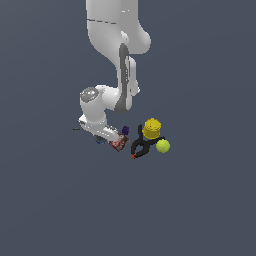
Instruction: Pick up a designated object from a clutter of objects.
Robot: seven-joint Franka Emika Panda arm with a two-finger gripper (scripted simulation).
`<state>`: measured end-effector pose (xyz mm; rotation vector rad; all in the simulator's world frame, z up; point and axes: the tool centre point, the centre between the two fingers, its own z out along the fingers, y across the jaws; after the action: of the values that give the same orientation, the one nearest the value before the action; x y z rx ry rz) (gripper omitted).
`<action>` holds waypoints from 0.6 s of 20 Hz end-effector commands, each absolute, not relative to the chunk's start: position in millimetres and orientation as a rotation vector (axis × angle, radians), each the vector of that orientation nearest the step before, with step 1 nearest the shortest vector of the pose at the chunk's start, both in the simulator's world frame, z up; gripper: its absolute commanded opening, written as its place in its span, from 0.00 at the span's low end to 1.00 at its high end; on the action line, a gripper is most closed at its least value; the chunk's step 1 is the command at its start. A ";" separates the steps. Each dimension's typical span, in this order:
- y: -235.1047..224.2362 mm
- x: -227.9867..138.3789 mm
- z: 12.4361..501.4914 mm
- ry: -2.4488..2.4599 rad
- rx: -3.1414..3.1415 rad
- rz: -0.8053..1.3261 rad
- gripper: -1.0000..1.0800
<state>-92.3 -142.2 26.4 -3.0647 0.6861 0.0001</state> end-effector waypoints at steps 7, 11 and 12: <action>-108.5 -95.9 63.2 0.685 -3.064 -0.002 0.00; -85.9 -98.6 88.3 0.686 -3.064 -0.001 0.00; -79.6 -99.4 95.3 0.686 -3.064 -0.001 0.00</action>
<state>-98.3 -88.7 84.9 -3.0641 0.6855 0.0002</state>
